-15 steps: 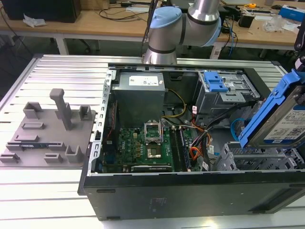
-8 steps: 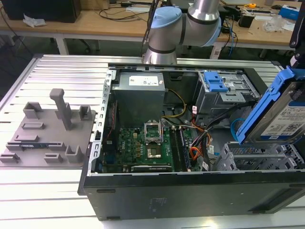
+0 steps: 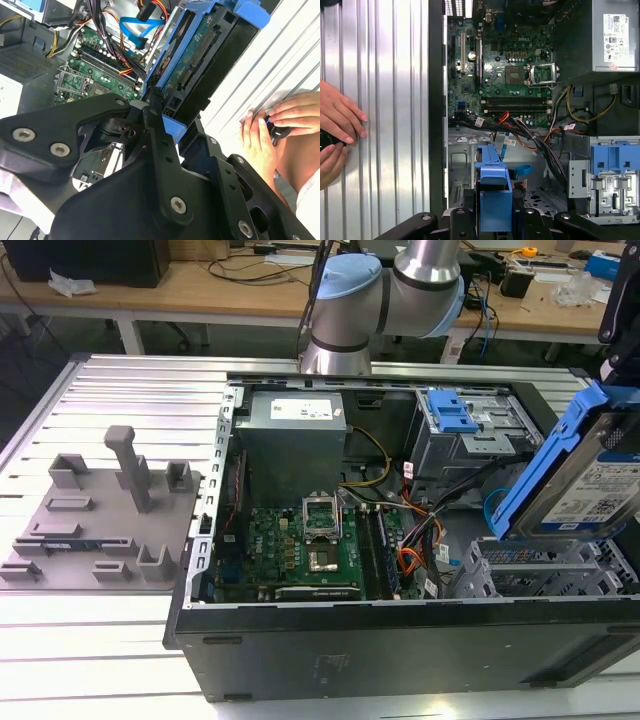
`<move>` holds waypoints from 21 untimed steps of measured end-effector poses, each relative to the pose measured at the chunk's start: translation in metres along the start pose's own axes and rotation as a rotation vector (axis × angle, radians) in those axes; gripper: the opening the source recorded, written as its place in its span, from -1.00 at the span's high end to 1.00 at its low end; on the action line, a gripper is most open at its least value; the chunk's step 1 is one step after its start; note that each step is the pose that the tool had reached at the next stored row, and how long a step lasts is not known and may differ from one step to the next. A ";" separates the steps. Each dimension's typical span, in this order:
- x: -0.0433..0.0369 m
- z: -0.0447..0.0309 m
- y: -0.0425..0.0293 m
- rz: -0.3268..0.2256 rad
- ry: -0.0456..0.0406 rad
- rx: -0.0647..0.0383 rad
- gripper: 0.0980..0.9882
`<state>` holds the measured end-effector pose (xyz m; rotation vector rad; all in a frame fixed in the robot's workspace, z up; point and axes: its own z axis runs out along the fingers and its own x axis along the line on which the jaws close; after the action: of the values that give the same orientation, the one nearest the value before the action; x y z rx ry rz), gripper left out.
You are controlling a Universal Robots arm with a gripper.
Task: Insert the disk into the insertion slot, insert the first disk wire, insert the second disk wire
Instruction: 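Insert the disk into the insertion slot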
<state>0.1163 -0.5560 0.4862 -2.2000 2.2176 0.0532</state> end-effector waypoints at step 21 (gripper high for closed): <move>0.0004 0.0137 -0.0003 -0.012 0.0001 -0.002 0.40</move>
<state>0.1164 -0.5559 0.4724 -2.2140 2.2058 0.0555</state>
